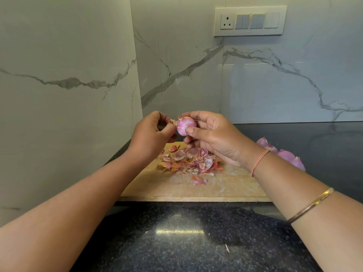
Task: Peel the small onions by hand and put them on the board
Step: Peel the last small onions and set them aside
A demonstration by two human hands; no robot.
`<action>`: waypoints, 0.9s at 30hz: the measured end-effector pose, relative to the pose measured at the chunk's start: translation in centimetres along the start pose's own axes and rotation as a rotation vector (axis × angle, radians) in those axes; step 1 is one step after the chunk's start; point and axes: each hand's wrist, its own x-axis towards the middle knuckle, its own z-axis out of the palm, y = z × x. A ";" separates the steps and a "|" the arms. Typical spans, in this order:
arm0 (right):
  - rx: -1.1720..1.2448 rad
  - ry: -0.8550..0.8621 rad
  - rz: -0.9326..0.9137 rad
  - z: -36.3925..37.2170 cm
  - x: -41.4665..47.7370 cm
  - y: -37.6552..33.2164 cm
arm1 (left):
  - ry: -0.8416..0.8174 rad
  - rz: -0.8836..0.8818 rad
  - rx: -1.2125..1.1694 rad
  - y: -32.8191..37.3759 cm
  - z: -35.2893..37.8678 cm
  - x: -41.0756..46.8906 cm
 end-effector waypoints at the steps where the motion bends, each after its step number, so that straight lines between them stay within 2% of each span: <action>1: 0.019 -0.009 0.008 -0.1 0.0 0.0 | -0.002 -0.003 -0.006 0.0 0.1 0.0; 5: 0.119 -0.080 0.025 -0.2 -0.1 -0.1 | 0.022 -0.028 0.014 -0.3 -0.1 0.3; 10: 0.225 -0.151 0.002 0.0 -0.2 -0.4 | 0.147 -0.169 -0.020 -1.5 -1.6 1.5; 17: 0.219 -0.019 0.077 -0.4 0.2 0.3 | -0.081 -0.108 -0.191 -0.5 -0.1 0.3; 24: 0.132 0.074 0.054 -0.6 0.4 0.8 | -0.198 -0.113 -0.435 0.5 -0.1 -0.2; 27: 0.086 0.093 0.043 -0.6 0.5 1.1 | -0.224 -0.074 -0.468 0.6 -0.1 -0.6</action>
